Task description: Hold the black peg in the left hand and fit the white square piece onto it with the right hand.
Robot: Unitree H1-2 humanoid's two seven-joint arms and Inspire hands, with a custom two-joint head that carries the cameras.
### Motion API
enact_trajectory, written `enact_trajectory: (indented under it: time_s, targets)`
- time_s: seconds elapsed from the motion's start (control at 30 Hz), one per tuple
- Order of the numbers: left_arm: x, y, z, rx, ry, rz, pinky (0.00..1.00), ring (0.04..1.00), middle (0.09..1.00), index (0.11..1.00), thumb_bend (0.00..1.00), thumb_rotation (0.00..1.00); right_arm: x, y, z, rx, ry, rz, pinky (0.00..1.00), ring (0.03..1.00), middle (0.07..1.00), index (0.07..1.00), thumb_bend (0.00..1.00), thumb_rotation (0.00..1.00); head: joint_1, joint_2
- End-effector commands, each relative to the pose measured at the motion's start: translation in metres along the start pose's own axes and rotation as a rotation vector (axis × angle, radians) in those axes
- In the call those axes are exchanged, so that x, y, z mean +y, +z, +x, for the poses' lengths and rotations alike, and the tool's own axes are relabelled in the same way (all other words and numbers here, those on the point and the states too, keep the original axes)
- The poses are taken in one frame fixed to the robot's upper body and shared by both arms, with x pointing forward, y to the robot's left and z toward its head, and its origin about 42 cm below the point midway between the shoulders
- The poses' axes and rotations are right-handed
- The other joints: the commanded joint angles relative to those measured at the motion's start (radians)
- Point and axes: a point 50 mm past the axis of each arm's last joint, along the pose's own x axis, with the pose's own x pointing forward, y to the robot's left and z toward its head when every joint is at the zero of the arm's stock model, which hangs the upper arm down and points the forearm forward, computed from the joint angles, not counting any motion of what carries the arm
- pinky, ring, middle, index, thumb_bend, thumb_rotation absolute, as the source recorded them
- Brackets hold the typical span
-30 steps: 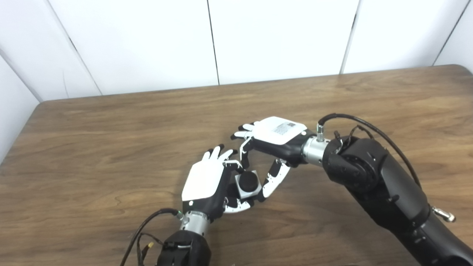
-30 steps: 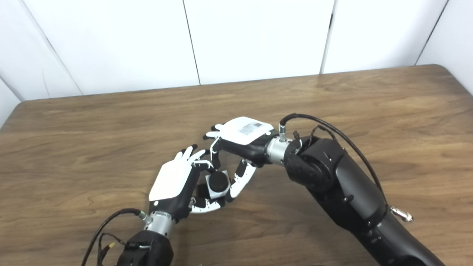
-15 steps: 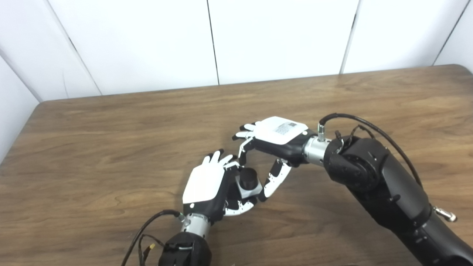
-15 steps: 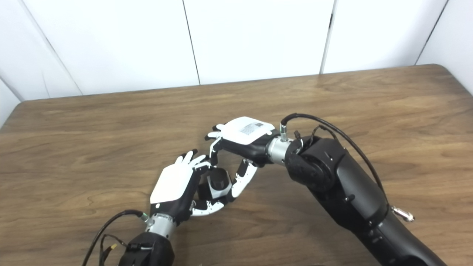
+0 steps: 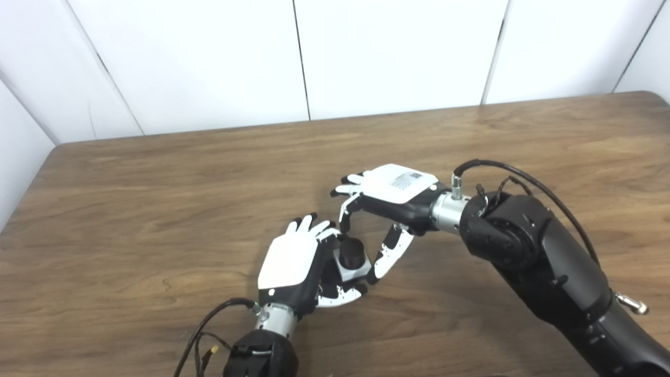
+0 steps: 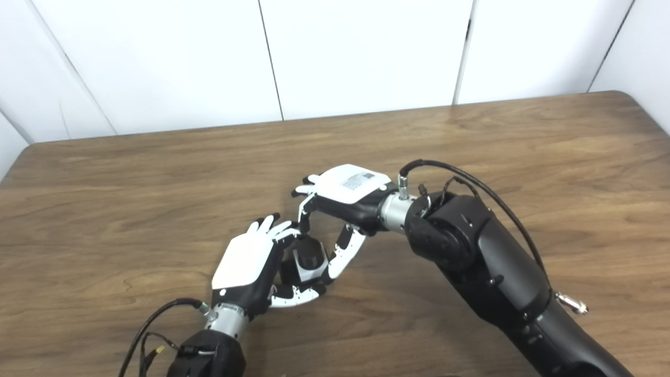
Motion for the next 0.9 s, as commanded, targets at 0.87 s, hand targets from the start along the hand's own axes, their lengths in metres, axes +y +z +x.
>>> enact_trajectory:
  time_s: [0.87]
  targets:
    - [0.046, -0.010, -0.002, 0.071, 0.062, 0.057, 1.00, 0.993, 0.923, 0.799, 0.92, 0.38, -0.030, -0.028, -0.020, 0.075, -0.130, 0.015, 0.98, 1.000, 0.951, 0.668, 0.99, 0.40, 0.000, -0.003]
